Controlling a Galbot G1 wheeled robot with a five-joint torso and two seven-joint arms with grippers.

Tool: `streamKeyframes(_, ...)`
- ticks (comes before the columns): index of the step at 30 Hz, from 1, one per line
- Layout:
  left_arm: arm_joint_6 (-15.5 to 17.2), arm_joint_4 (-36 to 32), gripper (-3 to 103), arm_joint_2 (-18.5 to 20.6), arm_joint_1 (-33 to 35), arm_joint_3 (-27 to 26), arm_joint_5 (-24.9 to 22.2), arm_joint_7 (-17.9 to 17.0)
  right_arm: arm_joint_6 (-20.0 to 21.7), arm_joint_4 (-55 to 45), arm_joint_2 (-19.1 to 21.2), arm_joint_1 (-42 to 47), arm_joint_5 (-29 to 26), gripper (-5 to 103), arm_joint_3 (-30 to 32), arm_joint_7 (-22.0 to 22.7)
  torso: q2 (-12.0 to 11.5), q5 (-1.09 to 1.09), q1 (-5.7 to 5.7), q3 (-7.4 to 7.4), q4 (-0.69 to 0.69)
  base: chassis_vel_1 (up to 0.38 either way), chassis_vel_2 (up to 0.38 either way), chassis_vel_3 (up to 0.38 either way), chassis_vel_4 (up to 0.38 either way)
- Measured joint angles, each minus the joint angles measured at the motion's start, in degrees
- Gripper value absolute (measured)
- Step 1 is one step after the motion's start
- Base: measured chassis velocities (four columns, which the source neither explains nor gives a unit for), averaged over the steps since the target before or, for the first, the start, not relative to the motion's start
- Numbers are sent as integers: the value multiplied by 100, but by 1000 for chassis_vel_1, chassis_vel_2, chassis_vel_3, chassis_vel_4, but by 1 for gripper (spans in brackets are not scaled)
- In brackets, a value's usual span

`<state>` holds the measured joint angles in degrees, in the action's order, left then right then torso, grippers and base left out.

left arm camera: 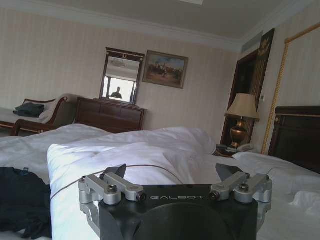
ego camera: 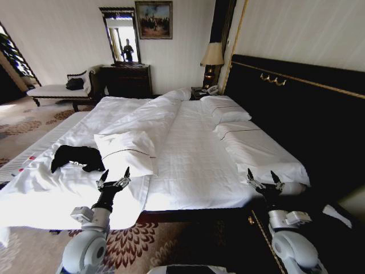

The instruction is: Fold the clothes on the bed.

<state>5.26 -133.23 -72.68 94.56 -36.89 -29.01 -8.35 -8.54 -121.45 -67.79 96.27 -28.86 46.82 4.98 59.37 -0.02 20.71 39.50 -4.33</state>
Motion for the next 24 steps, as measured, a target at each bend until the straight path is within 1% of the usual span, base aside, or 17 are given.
streamKeyframes(12, -63, -25, 100, -41, 72, -71, 46, 7, -23, -34, -58, 38, -8, 100, 34, 3, 0, -2, 0, 0, 1, 132, 139, -123, -130)
streamKeyframes(24, -108, -50, 100, -84, 119, -105, 37, 11, -64, -76, -124, 115, -5, 100, 69, -27, 0, -1, 0, 0, 0, 99, 87, -103, -95)
